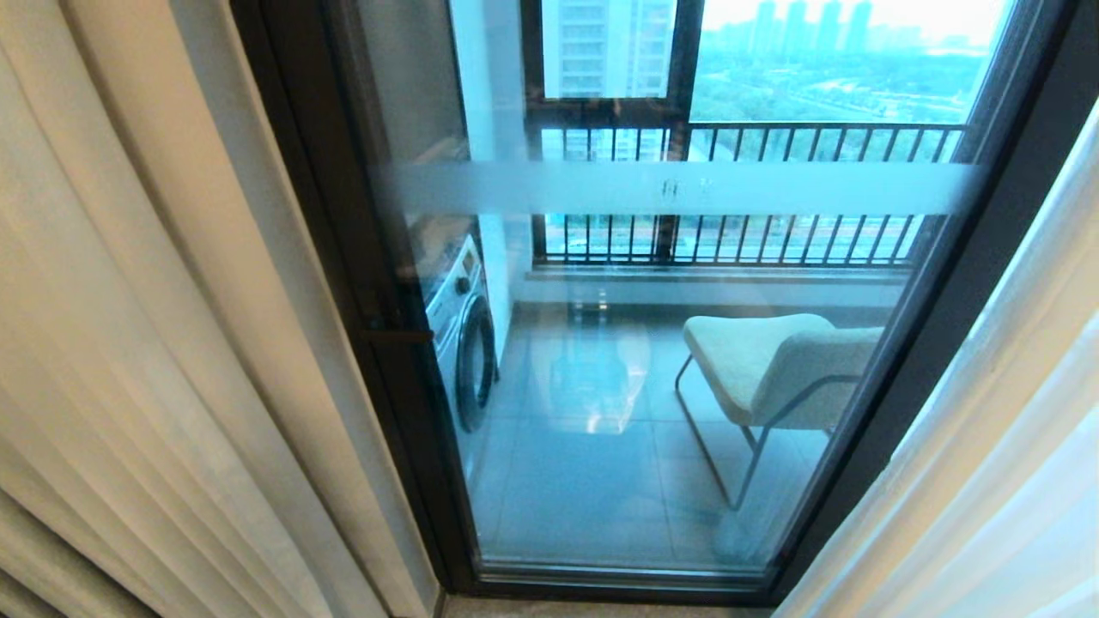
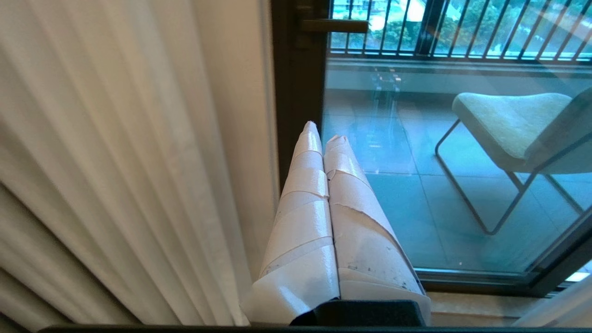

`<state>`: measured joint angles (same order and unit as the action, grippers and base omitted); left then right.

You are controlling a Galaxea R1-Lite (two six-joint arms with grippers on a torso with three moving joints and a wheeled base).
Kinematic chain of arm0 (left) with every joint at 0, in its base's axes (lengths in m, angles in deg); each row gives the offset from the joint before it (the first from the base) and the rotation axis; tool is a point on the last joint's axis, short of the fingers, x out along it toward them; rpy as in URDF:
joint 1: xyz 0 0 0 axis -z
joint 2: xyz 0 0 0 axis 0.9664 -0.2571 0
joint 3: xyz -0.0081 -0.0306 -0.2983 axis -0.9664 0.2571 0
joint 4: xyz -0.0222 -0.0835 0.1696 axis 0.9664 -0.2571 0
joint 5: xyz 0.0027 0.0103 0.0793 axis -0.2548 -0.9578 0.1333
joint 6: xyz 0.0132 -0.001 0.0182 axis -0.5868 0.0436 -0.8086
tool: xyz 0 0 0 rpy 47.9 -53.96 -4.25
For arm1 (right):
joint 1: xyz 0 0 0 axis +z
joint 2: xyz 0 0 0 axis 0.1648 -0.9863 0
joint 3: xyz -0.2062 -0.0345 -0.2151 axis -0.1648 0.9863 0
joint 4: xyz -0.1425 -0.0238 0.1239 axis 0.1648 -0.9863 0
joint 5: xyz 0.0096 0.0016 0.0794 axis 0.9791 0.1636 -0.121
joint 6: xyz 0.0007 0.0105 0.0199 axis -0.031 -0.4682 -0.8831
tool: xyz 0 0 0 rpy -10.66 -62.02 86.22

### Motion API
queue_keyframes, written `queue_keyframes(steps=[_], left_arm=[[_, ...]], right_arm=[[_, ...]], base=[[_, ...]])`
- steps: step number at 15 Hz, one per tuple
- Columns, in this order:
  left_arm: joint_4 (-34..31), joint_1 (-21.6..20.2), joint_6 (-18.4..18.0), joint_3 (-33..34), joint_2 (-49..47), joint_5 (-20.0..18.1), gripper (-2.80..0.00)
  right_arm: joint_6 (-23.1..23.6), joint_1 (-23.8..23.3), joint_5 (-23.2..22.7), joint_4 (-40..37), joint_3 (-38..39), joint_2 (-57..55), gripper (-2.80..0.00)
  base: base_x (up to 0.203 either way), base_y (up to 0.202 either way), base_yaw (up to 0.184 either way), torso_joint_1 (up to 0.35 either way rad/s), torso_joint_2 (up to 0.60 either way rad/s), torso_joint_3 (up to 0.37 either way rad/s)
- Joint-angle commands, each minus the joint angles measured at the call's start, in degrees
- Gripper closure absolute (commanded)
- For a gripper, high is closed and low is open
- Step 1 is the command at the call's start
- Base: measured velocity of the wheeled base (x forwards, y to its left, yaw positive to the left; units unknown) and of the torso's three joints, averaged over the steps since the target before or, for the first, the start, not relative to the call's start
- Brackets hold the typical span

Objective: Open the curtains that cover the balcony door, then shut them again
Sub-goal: Pull the inner curtains open on both sides

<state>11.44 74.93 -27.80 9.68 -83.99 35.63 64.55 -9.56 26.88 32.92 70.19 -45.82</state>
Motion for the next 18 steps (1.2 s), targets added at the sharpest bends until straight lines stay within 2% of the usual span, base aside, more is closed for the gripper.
queue_keyframes(steps=[1,18], left_arm=[[0.02,-0.01,0.02,0.0,0.05,0.05,0.0],[0.02,-0.01,0.02,0.0,0.04,0.05,0.0]], right_arm=[[0.02,-0.01,-0.06,0.04,0.0,0.0,0.0],[0.02,-0.01,0.03,0.04,0.0,0.0,0.0]], base=[[0.0,-0.196,-0.003,0.002,0.0,0.002],[0.0,-0.19,0.001,0.003,0.0,0.003]])
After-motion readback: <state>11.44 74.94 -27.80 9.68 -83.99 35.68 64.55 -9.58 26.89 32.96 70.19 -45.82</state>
